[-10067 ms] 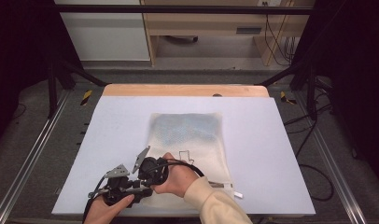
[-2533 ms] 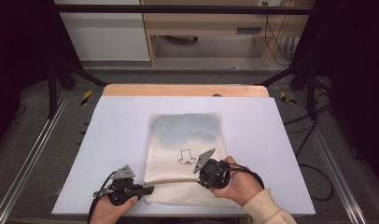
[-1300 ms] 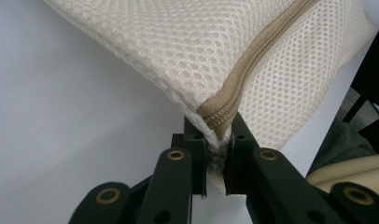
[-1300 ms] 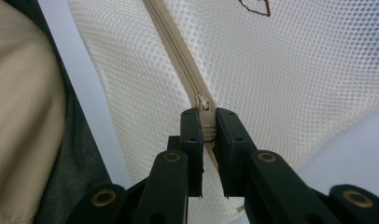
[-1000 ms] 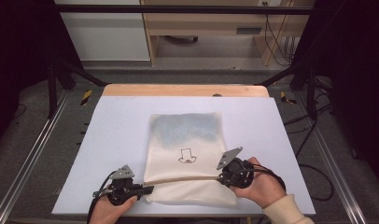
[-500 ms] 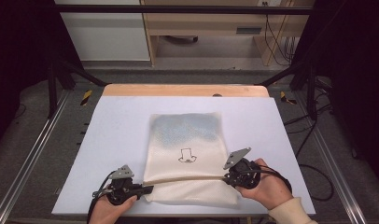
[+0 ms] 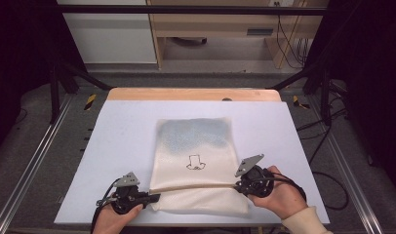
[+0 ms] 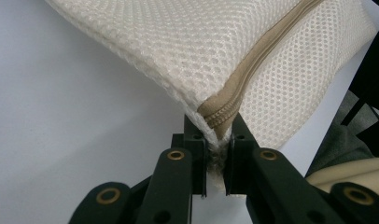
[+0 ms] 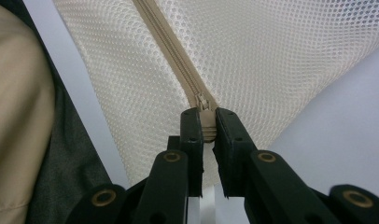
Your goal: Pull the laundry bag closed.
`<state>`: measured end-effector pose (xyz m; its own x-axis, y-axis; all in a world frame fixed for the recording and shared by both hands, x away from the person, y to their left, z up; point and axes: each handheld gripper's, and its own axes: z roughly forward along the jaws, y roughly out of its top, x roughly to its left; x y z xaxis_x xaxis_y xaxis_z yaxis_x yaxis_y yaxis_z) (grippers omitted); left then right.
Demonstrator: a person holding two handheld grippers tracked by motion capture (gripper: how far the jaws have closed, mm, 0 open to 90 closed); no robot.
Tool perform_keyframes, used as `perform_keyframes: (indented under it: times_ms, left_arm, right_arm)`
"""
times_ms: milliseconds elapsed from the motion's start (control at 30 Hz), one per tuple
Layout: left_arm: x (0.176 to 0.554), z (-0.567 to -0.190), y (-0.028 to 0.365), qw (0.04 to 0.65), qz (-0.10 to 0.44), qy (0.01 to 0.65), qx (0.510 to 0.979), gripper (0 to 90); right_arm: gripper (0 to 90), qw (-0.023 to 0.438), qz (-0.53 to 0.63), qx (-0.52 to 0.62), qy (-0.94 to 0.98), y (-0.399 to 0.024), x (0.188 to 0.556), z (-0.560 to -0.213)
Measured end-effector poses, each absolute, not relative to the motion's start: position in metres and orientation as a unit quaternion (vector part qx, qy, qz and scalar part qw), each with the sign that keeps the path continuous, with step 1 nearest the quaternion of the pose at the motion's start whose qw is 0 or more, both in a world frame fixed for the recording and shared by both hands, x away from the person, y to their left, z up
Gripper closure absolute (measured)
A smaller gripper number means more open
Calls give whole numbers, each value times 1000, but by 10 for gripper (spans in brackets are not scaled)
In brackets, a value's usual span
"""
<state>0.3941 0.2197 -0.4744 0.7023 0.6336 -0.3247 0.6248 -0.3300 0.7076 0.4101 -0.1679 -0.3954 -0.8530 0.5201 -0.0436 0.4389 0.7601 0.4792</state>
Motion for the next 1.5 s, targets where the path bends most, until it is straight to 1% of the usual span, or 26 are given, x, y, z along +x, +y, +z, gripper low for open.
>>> perform_keyframes:
  times_ms: [433,1500]
  left_arm:
    - [394,-475,220,431,5,386,816,819]
    - [394,-471,222,434,11,386,814,820]
  right_arm:
    - [822,85,230,261,934,-170,410,-394]
    - [822,77,223,286,929,-188,407,-405]
